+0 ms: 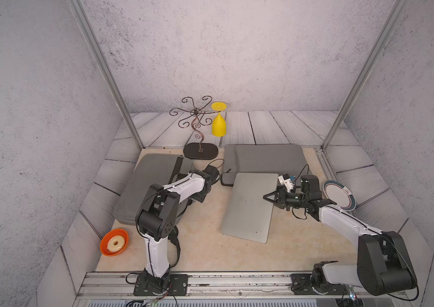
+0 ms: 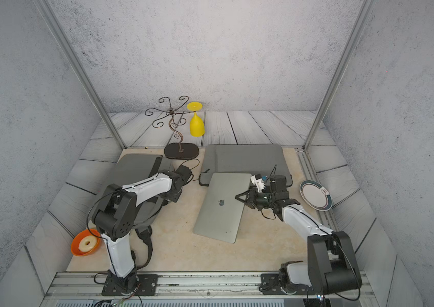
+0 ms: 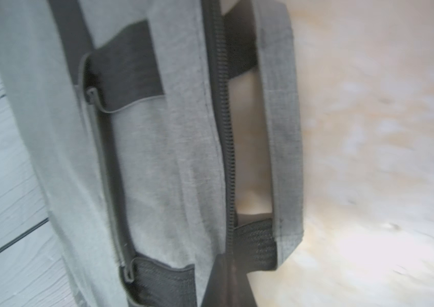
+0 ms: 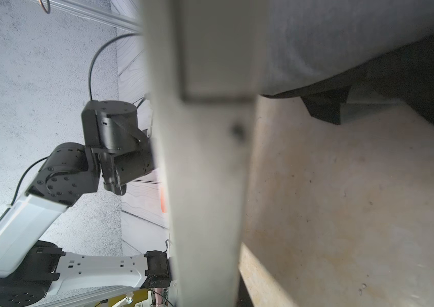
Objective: Open the zippered laptop bag and take out the laptop
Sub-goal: Move the zippered laptop bag to the corner of the board.
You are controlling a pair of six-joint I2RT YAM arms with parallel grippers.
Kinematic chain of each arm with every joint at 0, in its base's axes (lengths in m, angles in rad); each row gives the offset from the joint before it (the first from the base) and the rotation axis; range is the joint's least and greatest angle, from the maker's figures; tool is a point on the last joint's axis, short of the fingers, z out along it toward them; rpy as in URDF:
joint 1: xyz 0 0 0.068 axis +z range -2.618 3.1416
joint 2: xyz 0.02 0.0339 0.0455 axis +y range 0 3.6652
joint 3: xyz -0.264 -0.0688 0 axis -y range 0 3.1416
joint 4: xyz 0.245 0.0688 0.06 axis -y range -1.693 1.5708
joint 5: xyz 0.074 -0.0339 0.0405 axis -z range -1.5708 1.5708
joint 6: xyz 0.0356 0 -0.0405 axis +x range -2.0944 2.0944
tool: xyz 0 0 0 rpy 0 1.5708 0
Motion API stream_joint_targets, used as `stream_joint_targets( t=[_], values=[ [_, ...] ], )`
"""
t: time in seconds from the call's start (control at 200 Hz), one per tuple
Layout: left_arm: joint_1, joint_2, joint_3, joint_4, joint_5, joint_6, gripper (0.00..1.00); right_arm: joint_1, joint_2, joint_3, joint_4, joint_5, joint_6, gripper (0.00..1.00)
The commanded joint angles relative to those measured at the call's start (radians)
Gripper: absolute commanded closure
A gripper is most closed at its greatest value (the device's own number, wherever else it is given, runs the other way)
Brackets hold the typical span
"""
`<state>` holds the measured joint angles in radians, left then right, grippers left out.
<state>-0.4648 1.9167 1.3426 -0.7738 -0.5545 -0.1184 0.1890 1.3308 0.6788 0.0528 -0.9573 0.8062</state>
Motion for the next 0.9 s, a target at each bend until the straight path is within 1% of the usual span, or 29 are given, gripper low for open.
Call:
stream_joint_targets(
  t=[0.0, 0.05, 0.115, 0.2, 0.305, 0.385, 0.555, 0.696, 0.896],
  values=[
    [0.045, -0.033, 0.052, 0.011, -0.024, 0.085, 1.0, 0.032, 0.017, 0.021, 0.17, -0.073, 0.064, 1.0],
    [0.054, -0.026, 0.062, 0.023, -0.02, 0.112, 1.0, 0.04, 0.024, 0.02, 0.181, -0.069, 0.071, 1.0],
    [0.061, -0.01, 0.063, 0.052, -0.048, 0.151, 1.0, 0.045, 0.029, 0.024, 0.188, -0.067, 0.074, 1.0],
    [0.092, 0.016, 0.077, 0.078, -0.025, 0.17, 1.0, 0.049, 0.034, 0.027, 0.189, -0.06, 0.073, 1.0],
    [0.114, 0.056, 0.093, 0.162, -0.026, 0.245, 1.0, 0.053, 0.043, 0.037, 0.186, -0.055, 0.071, 1.0],
    [0.121, 0.102, 0.13, 0.19, -0.03, 0.295, 1.0, 0.056, 0.05, 0.049, 0.175, -0.054, 0.063, 1.0],
    [0.121, 0.159, 0.158, 0.304, -0.018, 0.393, 1.0, 0.056, 0.059, 0.074, 0.13, -0.046, 0.033, 1.0],
    [0.138, 0.219, 0.204, 0.359, -0.049, 0.481, 1.0, 0.057, 0.073, 0.086, 0.126, -0.043, 0.029, 1.0],
    [0.16, 0.256, 0.251, 0.433, 0.001, 0.575, 1.0, 0.057, 0.098, 0.096, 0.124, -0.048, 0.023, 1.0]
  ],
)
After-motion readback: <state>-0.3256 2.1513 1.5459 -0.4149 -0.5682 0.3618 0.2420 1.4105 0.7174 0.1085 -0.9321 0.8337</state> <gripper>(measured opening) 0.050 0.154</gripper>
